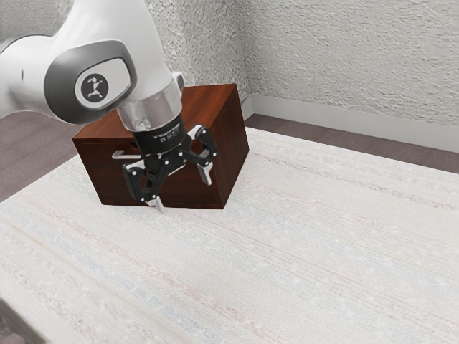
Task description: Pull the drawer handle with one arm to open the drawer
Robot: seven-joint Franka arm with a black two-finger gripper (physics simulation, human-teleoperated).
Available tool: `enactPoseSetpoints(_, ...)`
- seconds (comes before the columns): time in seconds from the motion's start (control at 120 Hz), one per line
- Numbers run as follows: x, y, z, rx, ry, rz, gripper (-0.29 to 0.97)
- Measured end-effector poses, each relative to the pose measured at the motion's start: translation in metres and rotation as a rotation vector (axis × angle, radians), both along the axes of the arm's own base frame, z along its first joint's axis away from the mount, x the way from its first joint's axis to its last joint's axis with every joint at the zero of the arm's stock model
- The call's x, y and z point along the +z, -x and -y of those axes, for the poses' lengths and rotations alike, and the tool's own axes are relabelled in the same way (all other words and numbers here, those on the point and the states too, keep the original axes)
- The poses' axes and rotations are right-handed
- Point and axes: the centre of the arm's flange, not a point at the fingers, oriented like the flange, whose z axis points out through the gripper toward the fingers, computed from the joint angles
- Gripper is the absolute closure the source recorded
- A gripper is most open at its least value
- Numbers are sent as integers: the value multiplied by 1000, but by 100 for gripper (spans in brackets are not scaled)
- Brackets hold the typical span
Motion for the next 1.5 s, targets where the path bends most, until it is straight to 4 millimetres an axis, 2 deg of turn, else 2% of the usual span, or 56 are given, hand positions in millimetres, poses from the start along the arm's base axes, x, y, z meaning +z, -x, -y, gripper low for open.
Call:
enactPoseSetpoints(0.133, 6, 4, -9, 19, -18, 14, 0)
enactPoseSetpoints(0.217, 9, 10, -65, 124, -39, 17, 0)
enactPoseSetpoints(0.342, 26, 21, -89, 179, -54, 46, 0)
enactPoseSetpoints(0.492, 39, 45, -159, 330, -56, 67, 0)
enactPoseSetpoints(0.542, 39, 49, -173, 374, -58, 66, 0)
enactPoseSetpoints(0.633, 36, 48, -175, 414, -67, 57, 0)
enactPoseSetpoints(0.75, 25, 35, -177, 424, -42, 41, 0)
enactPoseSetpoints(0.883, 14, 32, -204, 469, 2, 37, 0)
enactPoseSetpoints(1.033, 9, 32, -221, 500, 30, 39, 0)
enactPoseSetpoints(1.2, -7, 29, -241, 530, 61, 21, 0)
enactPoseSetpoints(1.292, -18, 21, -249, 536, 74, 18, 0)
enactPoseSetpoints(1.392, -24, 9, -258, 537, 83, 33, 0)
enactPoseSetpoints(1.5, -28, 5, -265, 546, 88, 41, 0)
